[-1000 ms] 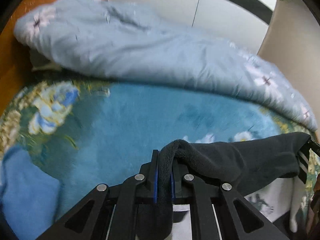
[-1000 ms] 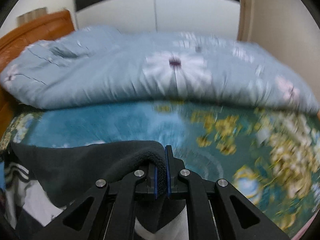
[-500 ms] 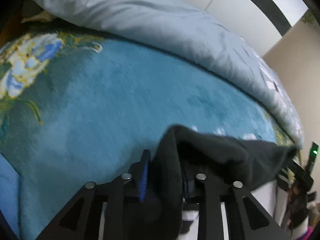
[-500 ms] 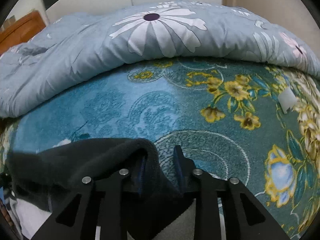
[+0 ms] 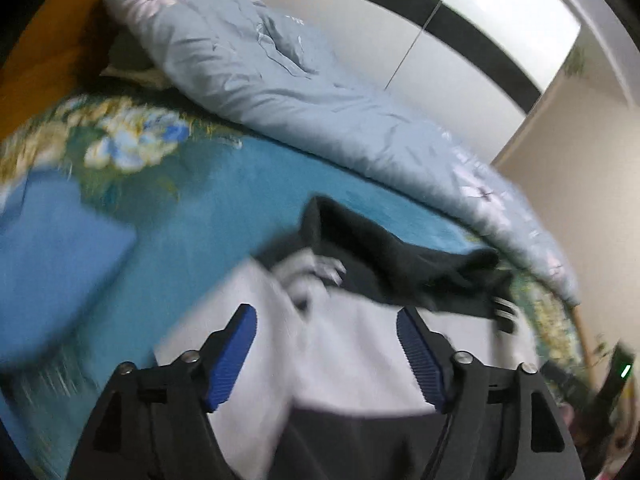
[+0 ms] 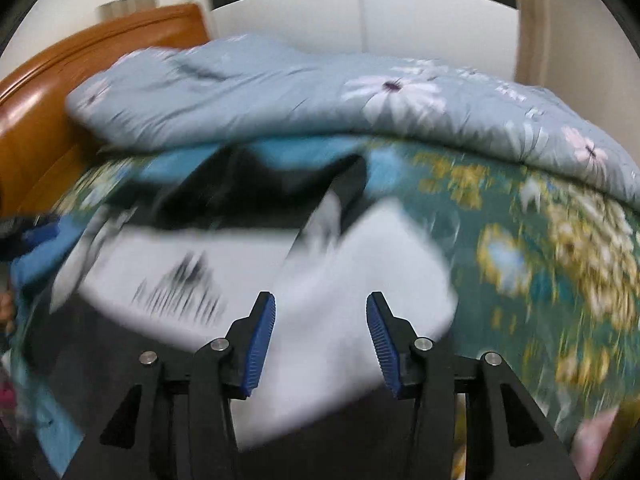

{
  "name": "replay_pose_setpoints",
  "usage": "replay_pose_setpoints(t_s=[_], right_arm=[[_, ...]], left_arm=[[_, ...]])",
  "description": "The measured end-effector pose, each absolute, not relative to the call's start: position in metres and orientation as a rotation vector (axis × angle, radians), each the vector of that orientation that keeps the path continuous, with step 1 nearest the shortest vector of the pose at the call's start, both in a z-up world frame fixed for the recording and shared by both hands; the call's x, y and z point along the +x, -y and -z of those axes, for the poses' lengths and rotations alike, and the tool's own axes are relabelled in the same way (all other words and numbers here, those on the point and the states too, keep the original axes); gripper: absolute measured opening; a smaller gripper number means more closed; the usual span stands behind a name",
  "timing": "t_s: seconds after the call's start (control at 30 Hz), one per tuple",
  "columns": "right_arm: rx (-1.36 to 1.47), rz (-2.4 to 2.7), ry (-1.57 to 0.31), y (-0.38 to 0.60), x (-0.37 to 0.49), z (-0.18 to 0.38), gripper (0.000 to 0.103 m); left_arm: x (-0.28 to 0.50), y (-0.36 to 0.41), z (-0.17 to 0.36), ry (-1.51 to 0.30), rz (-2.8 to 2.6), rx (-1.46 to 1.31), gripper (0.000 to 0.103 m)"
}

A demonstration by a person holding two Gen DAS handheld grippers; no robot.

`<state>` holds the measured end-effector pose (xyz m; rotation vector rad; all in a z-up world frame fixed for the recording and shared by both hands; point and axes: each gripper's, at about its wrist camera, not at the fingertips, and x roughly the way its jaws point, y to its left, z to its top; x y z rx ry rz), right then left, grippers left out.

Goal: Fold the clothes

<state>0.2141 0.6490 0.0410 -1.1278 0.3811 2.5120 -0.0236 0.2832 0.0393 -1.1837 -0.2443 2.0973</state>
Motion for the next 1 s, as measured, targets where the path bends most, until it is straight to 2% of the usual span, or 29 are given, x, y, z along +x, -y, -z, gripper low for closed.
replay_pose_setpoints(t_s=[0.1, 0.23, 0.37, 0.47, 0.53, 0.57, 0.67, 0.73, 0.77, 1.0], right_arm=[[-1.185, -2.517, -0.401, -0.616, 0.242, -0.023, 0.053], [-1.251, -2.479, -0.427, -0.595, 0.259, -0.002, 0.054], [-1.271, -2.439, -0.369, -0.586, 0.258, 0.001, 0.054], [-1.321, -2.401, -0.243, -0.579, 0.25, 0.002, 0.053], [-1.32, -2.389, -0.249, -0.582, 0.25, 0.002, 0.052], [-1.309, -2.383, -0.293, -0.586, 0.252, 0.002, 0.049], [-1.308, -2.378, -0.381, -0.595, 0.255, -0.004, 0.028], [-1.326, -2.4, -0.395, -0.596, 0.252, -0.013, 0.014], [-1.327, -2.403, -0.375, -0.596, 0.25, -0.019, 0.01], [-1.125, -2.276, -0.149, -0.649, 0.239, -0.099, 0.01]], left_arm=[[0.006, -0.266, -0.028, 0.326, -2.099, -1.169, 0.078], [0.024, -0.253, -0.013, 0.42, -2.119, -1.177, 0.078], [0.036, -0.251, -0.008, 0.496, -2.139, -1.17, 0.078], [0.045, -0.261, -0.005, 0.419, -2.137, -1.146, 0.078], [0.05, -0.268, -0.003, 0.36, -2.133, -1.128, 0.078], [0.051, -0.268, -0.003, 0.353, -2.132, -1.124, 0.078], [0.05, -0.264, -0.003, 0.359, -2.131, -1.121, 0.078], [0.05, -0.261, -0.002, 0.363, -2.131, -1.118, 0.078], [0.05, -0.26, -0.002, 0.365, -2.131, -1.117, 0.078], [0.049, -0.254, -0.005, 0.367, -2.131, -1.101, 0.078]])
